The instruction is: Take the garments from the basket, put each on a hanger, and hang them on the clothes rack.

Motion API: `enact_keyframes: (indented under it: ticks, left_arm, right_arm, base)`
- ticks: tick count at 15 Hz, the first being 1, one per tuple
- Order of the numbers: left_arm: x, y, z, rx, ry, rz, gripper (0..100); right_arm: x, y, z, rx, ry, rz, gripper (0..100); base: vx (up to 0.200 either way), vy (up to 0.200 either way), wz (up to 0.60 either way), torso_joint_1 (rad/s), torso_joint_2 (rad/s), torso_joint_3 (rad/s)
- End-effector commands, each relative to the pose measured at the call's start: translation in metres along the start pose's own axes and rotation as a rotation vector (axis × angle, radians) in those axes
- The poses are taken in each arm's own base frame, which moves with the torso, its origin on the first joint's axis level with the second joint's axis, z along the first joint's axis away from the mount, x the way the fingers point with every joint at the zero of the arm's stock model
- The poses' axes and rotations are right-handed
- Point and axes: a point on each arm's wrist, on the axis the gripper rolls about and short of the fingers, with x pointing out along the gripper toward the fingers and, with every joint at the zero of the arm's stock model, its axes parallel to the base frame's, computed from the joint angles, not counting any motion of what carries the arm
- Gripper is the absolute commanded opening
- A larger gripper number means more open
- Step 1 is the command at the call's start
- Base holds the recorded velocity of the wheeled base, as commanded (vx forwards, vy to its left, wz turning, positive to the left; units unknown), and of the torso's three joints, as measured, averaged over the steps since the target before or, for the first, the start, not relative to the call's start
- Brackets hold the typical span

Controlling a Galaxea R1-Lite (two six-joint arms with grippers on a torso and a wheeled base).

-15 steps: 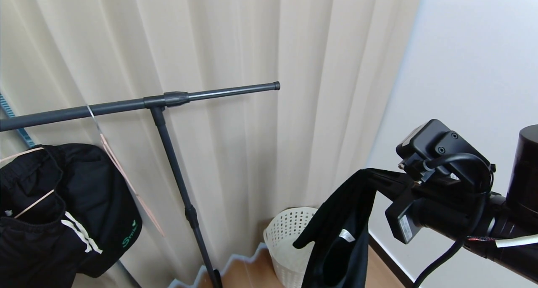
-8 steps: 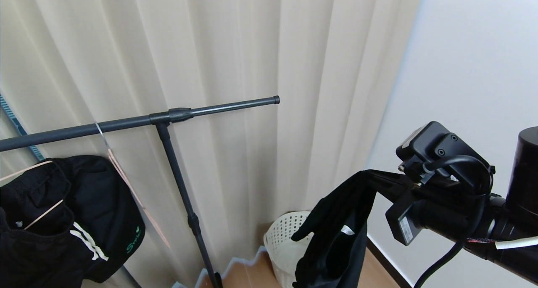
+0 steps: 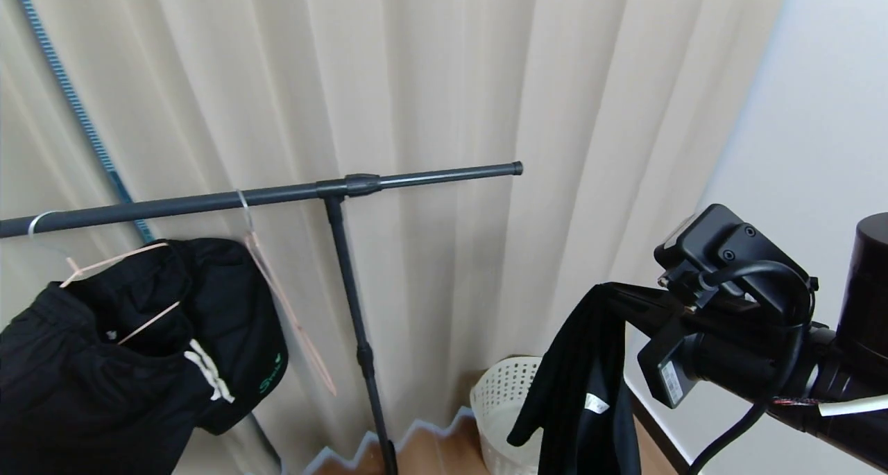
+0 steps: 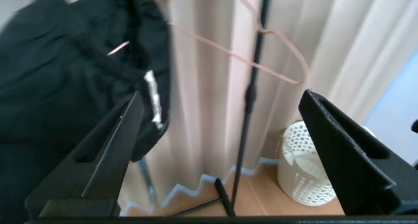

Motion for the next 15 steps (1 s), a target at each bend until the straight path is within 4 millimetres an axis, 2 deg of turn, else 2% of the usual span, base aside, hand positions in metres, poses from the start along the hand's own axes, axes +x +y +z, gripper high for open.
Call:
enact_keyframes:
  ticks: [1,3,6,8,15]
  left_arm:
    - [0.0000,0.0000,0.0001,0.000,-0.001,0.000,100]
    - [0.0000,-0.0001,-0.0001,-0.006,0.001,-0.002,100]
    - [0.0000,-0.0001,-0.0001,-0.008,0.001,-0.004,100]
    - [0.0000,-0.0001,-0.0001,-0.008,0.001,-0.004,100]
    - [0.0000,-0.0001,-0.0001,-0.008,0.001,-0.004,100]
  right_arm:
    - [-0.0006,-0.0003,0.0003,0.001,-0.002,-0.001,0]
    - [-0.0013,-0.0008,0.0011,0.003,-0.007,-0.002,0]
    - [-0.0009,-0.0005,0.0005,0.002,-0.004,-0.001,0]
    - [-0.0013,-0.0008,0.0011,0.003,-0.007,-0.002,0]
    - [-0.0021,-0.0011,0.0010,0.003,-0.008,-0.002,0]
  base:
    - [0.000,0.000,0.60,0.007,0.00,-0.002]
    - [0.000,0.000,0.60,0.002,0.00,0.007]
    - [-0.200,0.000,0.00,0.002,0.01,0.007]
    - [-0.200,0.200,0.00,0.010,0.00,-0.002]
    - [0.000,0.200,0.00,0.002,0.00,0.001]
